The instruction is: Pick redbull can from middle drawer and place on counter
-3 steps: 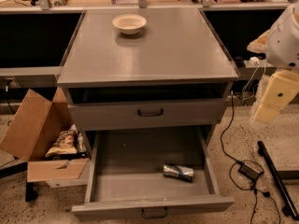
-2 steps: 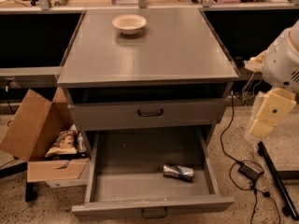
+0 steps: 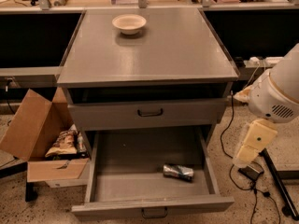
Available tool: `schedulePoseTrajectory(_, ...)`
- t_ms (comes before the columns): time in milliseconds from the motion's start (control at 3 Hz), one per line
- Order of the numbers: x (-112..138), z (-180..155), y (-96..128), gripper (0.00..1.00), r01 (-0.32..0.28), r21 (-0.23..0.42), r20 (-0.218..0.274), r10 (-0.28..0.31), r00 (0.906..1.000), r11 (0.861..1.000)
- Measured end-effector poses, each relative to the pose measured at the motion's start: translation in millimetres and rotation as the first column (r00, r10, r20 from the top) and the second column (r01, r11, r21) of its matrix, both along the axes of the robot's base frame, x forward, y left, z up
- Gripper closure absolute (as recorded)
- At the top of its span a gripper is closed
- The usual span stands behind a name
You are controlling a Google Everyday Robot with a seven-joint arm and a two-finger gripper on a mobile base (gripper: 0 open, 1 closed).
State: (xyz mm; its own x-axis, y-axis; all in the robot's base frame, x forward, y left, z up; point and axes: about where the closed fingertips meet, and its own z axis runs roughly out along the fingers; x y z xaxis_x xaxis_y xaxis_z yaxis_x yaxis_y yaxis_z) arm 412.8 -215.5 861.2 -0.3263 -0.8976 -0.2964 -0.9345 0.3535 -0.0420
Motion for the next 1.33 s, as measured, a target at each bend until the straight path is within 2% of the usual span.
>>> schedulePoseTrajectory(333,8,-33,8,0.00,-0.009,-0.028,-0.004,0.009,1.0000,1.000)
schedulePoseTrajectory(667,19,-95,26,0.00,-0.039,-0.031,-0.011,0.039,0.9992,0.999)
schedulePoseTrajectory(1333,44,-192,58,0.00,-0.069,0.022,0.004,0.069,0.9976,0.997)
